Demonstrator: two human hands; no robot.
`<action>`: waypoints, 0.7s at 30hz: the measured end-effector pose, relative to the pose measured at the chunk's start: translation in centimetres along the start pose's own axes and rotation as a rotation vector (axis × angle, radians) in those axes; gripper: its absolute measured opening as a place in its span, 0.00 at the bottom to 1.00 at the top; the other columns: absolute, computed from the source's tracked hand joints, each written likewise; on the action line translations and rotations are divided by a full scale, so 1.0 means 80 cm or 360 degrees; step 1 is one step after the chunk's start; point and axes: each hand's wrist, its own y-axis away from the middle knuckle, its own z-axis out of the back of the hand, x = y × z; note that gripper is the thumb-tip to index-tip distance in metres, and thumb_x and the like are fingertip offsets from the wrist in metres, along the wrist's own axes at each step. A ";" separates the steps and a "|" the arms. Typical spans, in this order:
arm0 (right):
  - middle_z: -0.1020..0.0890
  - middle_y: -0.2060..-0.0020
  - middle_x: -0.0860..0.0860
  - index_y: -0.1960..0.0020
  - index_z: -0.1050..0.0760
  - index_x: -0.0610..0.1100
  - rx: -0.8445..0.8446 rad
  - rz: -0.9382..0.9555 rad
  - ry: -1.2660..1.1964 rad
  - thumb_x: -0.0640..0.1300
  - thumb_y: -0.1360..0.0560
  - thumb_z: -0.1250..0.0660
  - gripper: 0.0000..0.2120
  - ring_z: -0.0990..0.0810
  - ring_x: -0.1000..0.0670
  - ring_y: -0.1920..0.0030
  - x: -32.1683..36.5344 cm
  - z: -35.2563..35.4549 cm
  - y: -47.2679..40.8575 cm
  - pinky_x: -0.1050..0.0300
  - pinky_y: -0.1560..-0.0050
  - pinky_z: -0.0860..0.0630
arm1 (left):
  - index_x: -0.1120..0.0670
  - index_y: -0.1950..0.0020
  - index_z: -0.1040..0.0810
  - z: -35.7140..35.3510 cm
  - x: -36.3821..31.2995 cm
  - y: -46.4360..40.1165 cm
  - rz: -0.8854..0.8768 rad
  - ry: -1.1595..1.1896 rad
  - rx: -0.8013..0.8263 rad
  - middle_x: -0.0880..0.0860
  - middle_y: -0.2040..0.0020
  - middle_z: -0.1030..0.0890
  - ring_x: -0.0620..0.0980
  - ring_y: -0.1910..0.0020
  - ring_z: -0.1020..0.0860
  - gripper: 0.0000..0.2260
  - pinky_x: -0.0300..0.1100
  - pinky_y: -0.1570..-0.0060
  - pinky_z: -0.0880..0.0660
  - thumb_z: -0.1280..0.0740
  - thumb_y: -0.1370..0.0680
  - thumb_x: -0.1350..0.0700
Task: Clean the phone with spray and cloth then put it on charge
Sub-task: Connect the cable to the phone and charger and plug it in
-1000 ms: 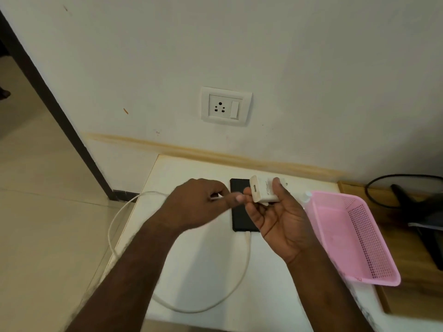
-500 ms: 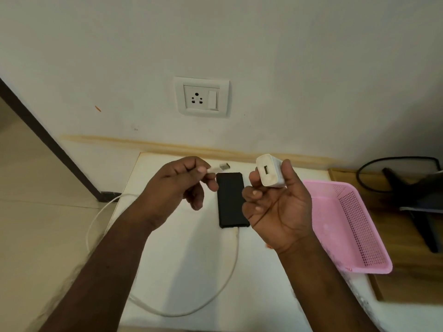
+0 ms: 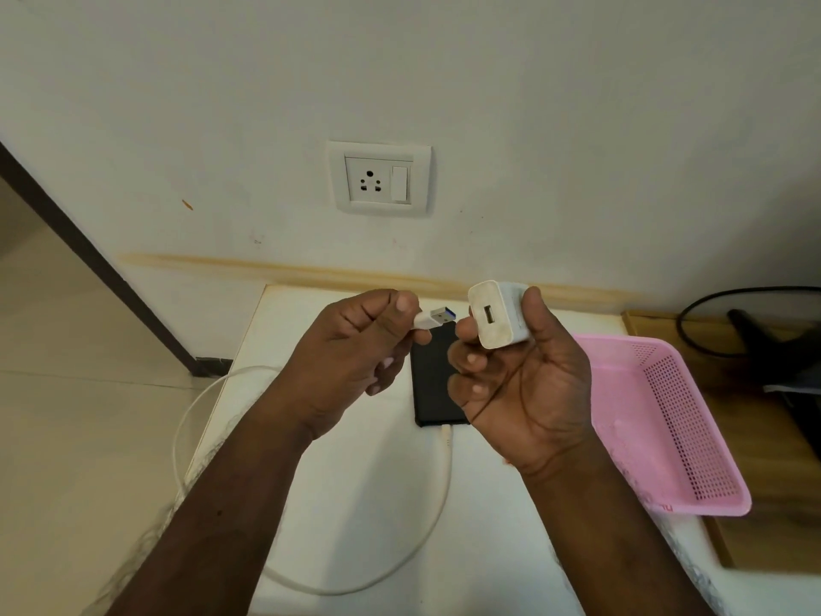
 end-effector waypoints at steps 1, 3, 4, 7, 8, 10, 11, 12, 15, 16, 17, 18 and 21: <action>0.17 0.60 0.44 0.50 0.16 0.43 0.0012 0.0001 0.0020 0.58 0.27 0.33 0.19 0.25 0.51 0.68 0.000 -0.002 0.000 0.60 0.71 0.30 | 0.49 0.62 0.18 0.000 0.001 0.000 0.0002 0.0010 -0.0002 0.43 0.74 0.32 0.45 0.77 0.38 0.16 0.38 0.76 0.38 0.37 0.22 0.41; 0.17 0.60 0.44 0.50 0.16 0.43 0.0017 0.0007 0.0049 0.58 0.28 0.33 0.20 0.25 0.51 0.69 0.000 -0.006 0.001 0.60 0.71 0.30 | 0.49 0.62 0.19 -0.001 0.001 -0.001 0.0017 0.0014 -0.0015 0.43 0.74 0.31 0.45 0.77 0.37 0.16 0.38 0.75 0.37 0.37 0.23 0.40; 0.17 0.60 0.43 0.50 0.16 0.43 0.0014 0.0009 0.0059 0.58 0.28 0.33 0.20 0.25 0.51 0.69 -0.001 -0.008 0.001 0.60 0.71 0.30 | 0.50 0.62 0.19 0.000 0.001 -0.001 0.0019 -0.0002 -0.0027 0.43 0.74 0.30 0.45 0.77 0.37 0.17 0.39 0.75 0.36 0.36 0.23 0.40; 0.17 0.60 0.44 0.51 0.16 0.43 -0.0017 0.0010 0.0081 0.59 0.27 0.35 0.20 0.25 0.51 0.69 0.000 -0.009 0.001 0.60 0.71 0.31 | 0.49 0.62 0.20 -0.002 -0.001 -0.001 -0.0015 -0.0160 -0.0103 0.46 0.72 0.26 0.47 0.75 0.33 0.17 0.39 0.74 0.33 0.37 0.23 0.38; 0.17 0.60 0.44 0.51 0.16 0.43 -0.0031 0.0013 0.0084 0.59 0.27 0.35 0.20 0.25 0.51 0.68 0.000 -0.009 0.001 0.60 0.71 0.31 | 0.49 0.62 0.20 -0.004 -0.002 -0.002 -0.0048 -0.0234 -0.0137 0.47 0.71 0.25 0.47 0.74 0.32 0.17 0.39 0.73 0.32 0.37 0.23 0.38; 0.17 0.60 0.43 0.51 0.16 0.43 -0.0067 0.0025 0.0078 0.58 0.27 0.35 0.20 0.26 0.50 0.68 0.000 -0.008 0.001 0.60 0.71 0.31 | 0.48 0.62 0.20 -0.007 -0.006 -0.003 -0.0123 -0.0296 -0.0195 0.49 0.70 0.23 0.47 0.73 0.30 0.16 0.39 0.72 0.29 0.36 0.24 0.39; 0.17 0.60 0.43 0.50 0.16 0.43 -0.0083 0.0031 0.0070 0.58 0.27 0.35 0.20 0.26 0.50 0.68 0.000 -0.007 0.001 0.60 0.71 0.31 | 0.48 0.62 0.20 -0.008 -0.009 -0.003 -0.0156 -0.0304 -0.0215 0.49 0.69 0.23 0.47 0.73 0.29 0.15 0.39 0.71 0.29 0.36 0.24 0.39; 0.17 0.60 0.42 0.50 0.16 0.42 -0.0095 0.0037 0.0063 0.58 0.27 0.34 0.20 0.26 0.50 0.68 0.000 -0.006 0.001 0.60 0.71 0.30 | 0.48 0.62 0.20 -0.009 -0.011 -0.003 -0.0186 -0.0318 -0.0232 0.49 0.70 0.22 0.46 0.73 0.28 0.14 0.38 0.71 0.28 0.35 0.24 0.40; 0.18 0.60 0.42 0.49 0.16 0.42 -0.0108 0.0038 0.0061 0.58 0.27 0.34 0.20 0.25 0.50 0.68 0.000 -0.004 0.001 0.60 0.71 0.30 | 0.52 0.58 0.20 -0.011 -0.014 -0.003 -0.0260 -0.0453 -0.0298 0.49 0.69 0.21 0.45 0.73 0.26 0.12 0.35 0.70 0.28 0.31 0.23 0.44; 0.18 0.60 0.42 0.49 0.16 0.42 -0.0109 0.0037 0.0074 0.58 0.27 0.34 0.20 0.26 0.50 0.67 0.000 -0.003 0.001 0.60 0.70 0.30 | 0.53 0.57 0.19 -0.011 -0.014 -0.002 -0.0282 -0.0509 -0.0310 0.49 0.68 0.20 0.45 0.72 0.26 0.11 0.35 0.70 0.27 0.30 0.23 0.46; 0.18 0.60 0.42 0.49 0.16 0.43 -0.0118 0.0040 0.0094 0.58 0.26 0.35 0.20 0.26 0.50 0.67 0.000 -0.003 0.000 0.60 0.70 0.31 | 0.53 0.57 0.19 -0.011 -0.013 -0.001 -0.0294 -0.0555 -0.0309 0.50 0.67 0.20 0.45 0.71 0.26 0.10 0.36 0.70 0.27 0.30 0.23 0.46; 0.18 0.60 0.42 0.49 0.16 0.42 -0.0137 0.0049 0.0117 0.58 0.26 0.35 0.20 0.26 0.50 0.67 -0.001 -0.002 0.000 0.60 0.70 0.31 | 0.52 0.56 0.19 -0.011 -0.012 0.000 -0.0300 -0.0591 -0.0302 0.49 0.66 0.20 0.45 0.70 0.26 0.10 0.36 0.69 0.27 0.29 0.23 0.47; 0.19 0.60 0.41 0.47 0.18 0.41 -0.0230 0.0106 0.0174 0.57 0.26 0.34 0.20 0.25 0.49 0.68 -0.001 0.000 -0.003 0.59 0.71 0.30 | 0.48 0.57 0.18 -0.011 -0.009 0.001 -0.0312 -0.0680 -0.0301 0.43 0.64 0.18 0.38 0.66 0.24 0.05 0.29 0.65 0.29 0.28 0.23 0.48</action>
